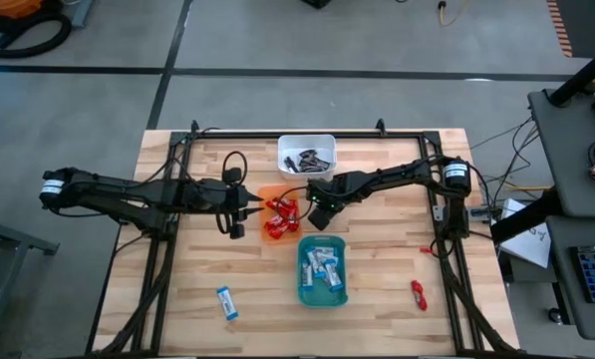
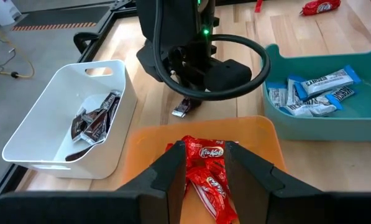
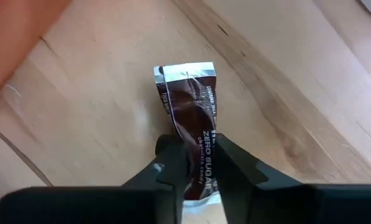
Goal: Sort candy
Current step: Put the brown chocolate bar into the white bin
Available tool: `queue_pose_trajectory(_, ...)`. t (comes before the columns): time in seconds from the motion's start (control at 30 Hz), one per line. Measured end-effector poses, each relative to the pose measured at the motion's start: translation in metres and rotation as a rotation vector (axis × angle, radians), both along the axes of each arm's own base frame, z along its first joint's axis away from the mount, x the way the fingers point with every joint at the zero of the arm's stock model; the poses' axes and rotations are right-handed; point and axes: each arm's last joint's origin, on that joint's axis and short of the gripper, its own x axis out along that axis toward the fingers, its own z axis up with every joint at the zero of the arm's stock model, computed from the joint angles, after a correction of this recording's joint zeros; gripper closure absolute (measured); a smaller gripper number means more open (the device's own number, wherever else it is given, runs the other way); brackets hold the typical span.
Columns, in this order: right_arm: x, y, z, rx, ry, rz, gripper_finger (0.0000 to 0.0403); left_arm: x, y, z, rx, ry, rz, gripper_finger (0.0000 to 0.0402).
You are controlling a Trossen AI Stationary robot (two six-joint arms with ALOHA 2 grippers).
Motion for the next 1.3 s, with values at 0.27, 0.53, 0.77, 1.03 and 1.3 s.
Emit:
queue_pose_trajectory(0.27,-0.002,-0.001,0.008,-0.008,-0.006,0.039,0.0374,0.000,0.000,0.000,-0.002,0.000,0.002,0.0308)
queue_pose_trajectory(0.53,-0.007,-0.001,0.033,-0.036,-0.046,0.106,0.0376,0.000,0.000,0.000,-0.010,0.000,0.006,0.0308)
queue_pose_trajectory(0.77,-0.010,-0.002,0.074,-0.103,-0.151,0.201,0.0376,0.000,0.000,0.000,-0.025,0.001,0.016,0.0308)
queue_pose_trajectory(1.03,-0.011,-0.016,0.115,-0.376,-0.173,0.405,0.0376,-0.001,0.000,0.000,-0.041,-0.001,0.024,0.0308)
queue_pose_trajectory(1.3,0.000,-0.051,0.111,-0.685,-0.065,0.673,0.0376,-0.001,0.000,-0.001,-0.057,0.000,0.035,0.0308)
